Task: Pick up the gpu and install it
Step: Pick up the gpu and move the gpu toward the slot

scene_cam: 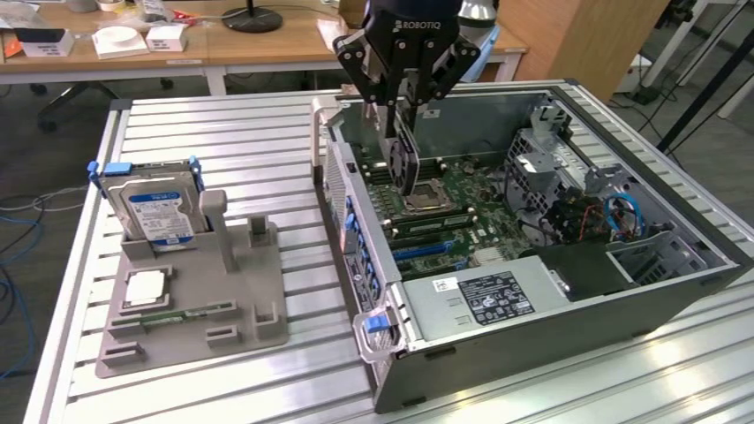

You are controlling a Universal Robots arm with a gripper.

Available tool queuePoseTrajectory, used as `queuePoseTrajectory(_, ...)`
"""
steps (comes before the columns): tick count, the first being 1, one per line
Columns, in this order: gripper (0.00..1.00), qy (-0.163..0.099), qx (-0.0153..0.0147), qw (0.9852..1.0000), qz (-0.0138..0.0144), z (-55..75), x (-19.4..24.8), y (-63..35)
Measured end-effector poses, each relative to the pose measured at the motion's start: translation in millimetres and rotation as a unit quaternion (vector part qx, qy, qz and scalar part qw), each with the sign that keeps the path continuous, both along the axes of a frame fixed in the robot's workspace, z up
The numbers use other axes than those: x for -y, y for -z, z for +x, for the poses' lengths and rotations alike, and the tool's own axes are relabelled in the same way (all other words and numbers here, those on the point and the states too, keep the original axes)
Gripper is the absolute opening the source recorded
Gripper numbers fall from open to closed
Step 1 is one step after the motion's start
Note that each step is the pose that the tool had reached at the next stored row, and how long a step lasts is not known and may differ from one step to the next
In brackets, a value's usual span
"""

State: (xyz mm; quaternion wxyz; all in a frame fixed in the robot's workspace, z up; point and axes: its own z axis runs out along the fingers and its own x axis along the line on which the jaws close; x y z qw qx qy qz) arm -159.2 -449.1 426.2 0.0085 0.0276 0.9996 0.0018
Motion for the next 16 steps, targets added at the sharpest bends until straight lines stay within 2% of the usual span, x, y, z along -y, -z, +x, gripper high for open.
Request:
queuePoseTrajectory(6,0.26,0.000,0.0000,1.0000,0.0000,2.3,0.0,0.0)
queuePoseTrajectory(16,0.26,0.000,0.0000,1.0000,0.0000,15.7,0.0,0.0)
